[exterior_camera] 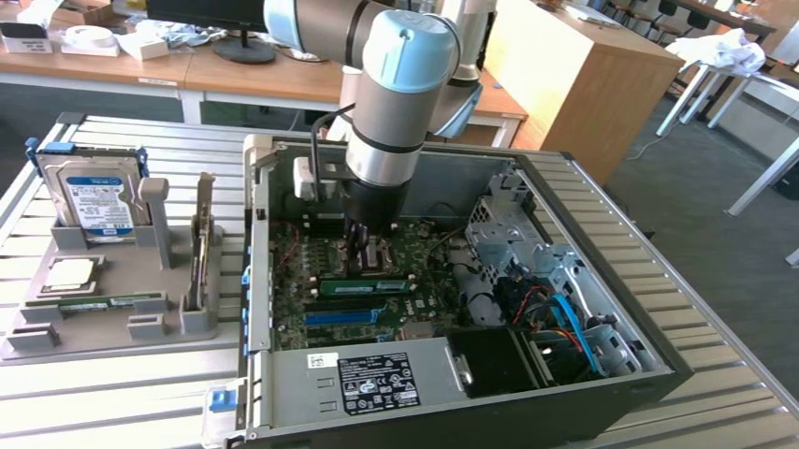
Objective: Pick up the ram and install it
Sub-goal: 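Press down the ram until it locks into place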
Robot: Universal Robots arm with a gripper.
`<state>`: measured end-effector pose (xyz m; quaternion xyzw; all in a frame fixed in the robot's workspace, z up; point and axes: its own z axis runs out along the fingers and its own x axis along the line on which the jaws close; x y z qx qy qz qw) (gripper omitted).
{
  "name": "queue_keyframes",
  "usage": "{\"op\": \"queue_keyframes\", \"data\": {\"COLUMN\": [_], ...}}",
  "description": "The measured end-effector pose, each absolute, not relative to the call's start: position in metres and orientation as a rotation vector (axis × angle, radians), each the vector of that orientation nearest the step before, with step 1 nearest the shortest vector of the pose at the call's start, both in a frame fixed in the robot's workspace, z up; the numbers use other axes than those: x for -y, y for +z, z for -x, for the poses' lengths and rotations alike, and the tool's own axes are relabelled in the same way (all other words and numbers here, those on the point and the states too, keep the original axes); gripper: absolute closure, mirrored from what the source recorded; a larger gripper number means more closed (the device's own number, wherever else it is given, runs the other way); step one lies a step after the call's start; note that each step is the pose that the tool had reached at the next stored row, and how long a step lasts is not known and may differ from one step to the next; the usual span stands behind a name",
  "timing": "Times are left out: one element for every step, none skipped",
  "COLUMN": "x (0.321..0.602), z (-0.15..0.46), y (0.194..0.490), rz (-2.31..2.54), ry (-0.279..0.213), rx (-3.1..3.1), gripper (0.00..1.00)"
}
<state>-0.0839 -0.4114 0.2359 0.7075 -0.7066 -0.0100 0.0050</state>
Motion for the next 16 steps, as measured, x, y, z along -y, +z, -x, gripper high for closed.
{"op": "queue_keyframes", "data": {"x": [0.4114,0.4115,0.4115,0.4115,0.4114,0.4114,0.4115,0.4114,0.4115,0.4115,0.4115,0.4115,0.4114,0.4115,0.4114,0.4114], "z": [0.0838,0.0838,0.0838,0.0838,0.0838,0.0838,0.0838,0.0838,0.0838,0.0838,0.0838,0.0838,0.0838,0.0838,0.0838,0.0837], "y": [0.2360,0.2358,0.2354,0.2348,0.2343,0.2338,0.2333,0.2327,0.2323,0.2322,0.2322,0.2322,0.2321,0.2321,0.2317,0.2310], "rz": [-2.216,-2.216,-2.216,-2.216,-2.216,-2.216,-2.216,-2.216,-2.216,-2.216,-2.216,-2.216,-2.216,-2.216,-2.216,-2.216], "ry": [-0.031,-0.031,-0.031,-0.031,-0.031,-0.031,-0.031,-0.031,-0.031,-0.031,-0.031,-0.031,-0.031,-0.031,-0.031,-0.031], "rx": [2.213,2.213,2.213,2.213,2.213,2.213,2.213,2.213,2.213,2.213,2.212,2.213,2.213,2.213,2.213,2.213], "gripper": [0.90,0.90,0.90,0.90,0.90,0.90,0.90,0.90,0.90,0.90,0.90,0.90,0.90,0.90,0.90,0.90]}}
